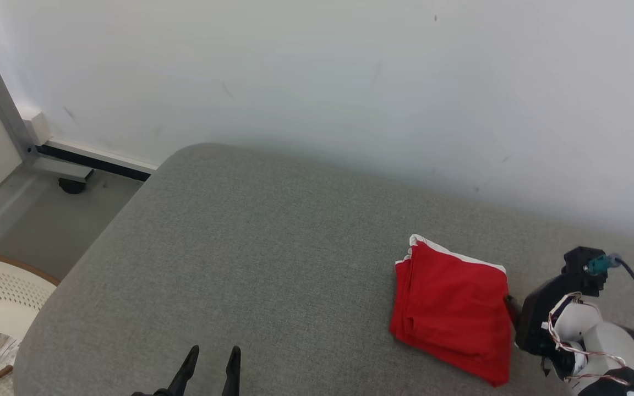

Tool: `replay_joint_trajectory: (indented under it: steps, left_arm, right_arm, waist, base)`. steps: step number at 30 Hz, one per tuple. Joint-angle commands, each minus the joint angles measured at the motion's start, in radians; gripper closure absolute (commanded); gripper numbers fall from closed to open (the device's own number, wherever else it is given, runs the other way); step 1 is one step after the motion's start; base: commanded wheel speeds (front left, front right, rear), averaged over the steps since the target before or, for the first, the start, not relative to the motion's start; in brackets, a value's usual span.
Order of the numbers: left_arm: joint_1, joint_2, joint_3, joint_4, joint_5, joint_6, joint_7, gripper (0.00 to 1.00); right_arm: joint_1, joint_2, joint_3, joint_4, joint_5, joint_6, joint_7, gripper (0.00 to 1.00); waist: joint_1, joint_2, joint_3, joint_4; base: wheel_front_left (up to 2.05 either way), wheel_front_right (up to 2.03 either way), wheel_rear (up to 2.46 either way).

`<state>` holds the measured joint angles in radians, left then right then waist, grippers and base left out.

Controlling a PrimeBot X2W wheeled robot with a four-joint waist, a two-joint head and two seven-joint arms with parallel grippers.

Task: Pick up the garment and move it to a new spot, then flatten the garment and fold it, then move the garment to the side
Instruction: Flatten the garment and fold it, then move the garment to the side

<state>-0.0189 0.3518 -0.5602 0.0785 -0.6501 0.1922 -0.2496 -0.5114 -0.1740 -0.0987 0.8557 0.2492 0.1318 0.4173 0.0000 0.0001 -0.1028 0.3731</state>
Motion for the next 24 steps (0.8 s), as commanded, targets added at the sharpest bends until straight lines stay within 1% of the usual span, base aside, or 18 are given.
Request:
replay_joint_trajectory:
  steps: [1, 6, 12, 18, 24]
  left_arm:
    - [0.008, -0.004, -0.001, -0.003, 0.014, -0.006, -0.007, 0.0]
    - [-0.004, -0.012, -0.011, 0.006, 0.017, -0.013, -0.008, 0.0]
    - [-0.017, -0.015, -0.021, 0.018, 0.02, -0.02, -0.007, 0.0]
    - [-0.018, -0.011, -0.031, 0.014, 0.02, -0.017, 0.004, 0.0]
    - [-0.014, -0.006, -0.035, 0.002, 0.019, -0.009, 0.011, 0.0]
  right_arm:
    - [0.016, 0.013, -0.007, 0.006, -0.02, -0.002, -0.005, 0.0]
    - [0.014, 0.067, -0.117, 0.03, -0.105, -0.002, -0.024, 0.0]
    - [0.005, 0.102, -0.212, 0.063, -0.208, -0.002, -0.028, 0.0]
    - [0.009, 0.117, -0.3, 0.105, -0.268, -0.002, -0.047, 0.0]
    - [0.005, 0.125, -0.363, 0.162, -0.313, -0.002, -0.048, 0.0]
  waist:
    - [0.0, -0.0001, 0.012, -0.002]
    - [0.0, -0.0001, 0.042, 0.009]
    - [0.0, -0.0001, 0.063, 0.029]
    - [0.0, -0.0001, 0.077, 0.053]
    - [0.0, -0.0001, 0.083, 0.058]
  base:
    - [0.0, 0.0, 0.0]
    - [0.0, 0.0, 0.0]
    - [0.0, 0.0, 0.0]
    - [0.0, 0.0, 0.0]
    - [0.0, 0.0, 0.0]
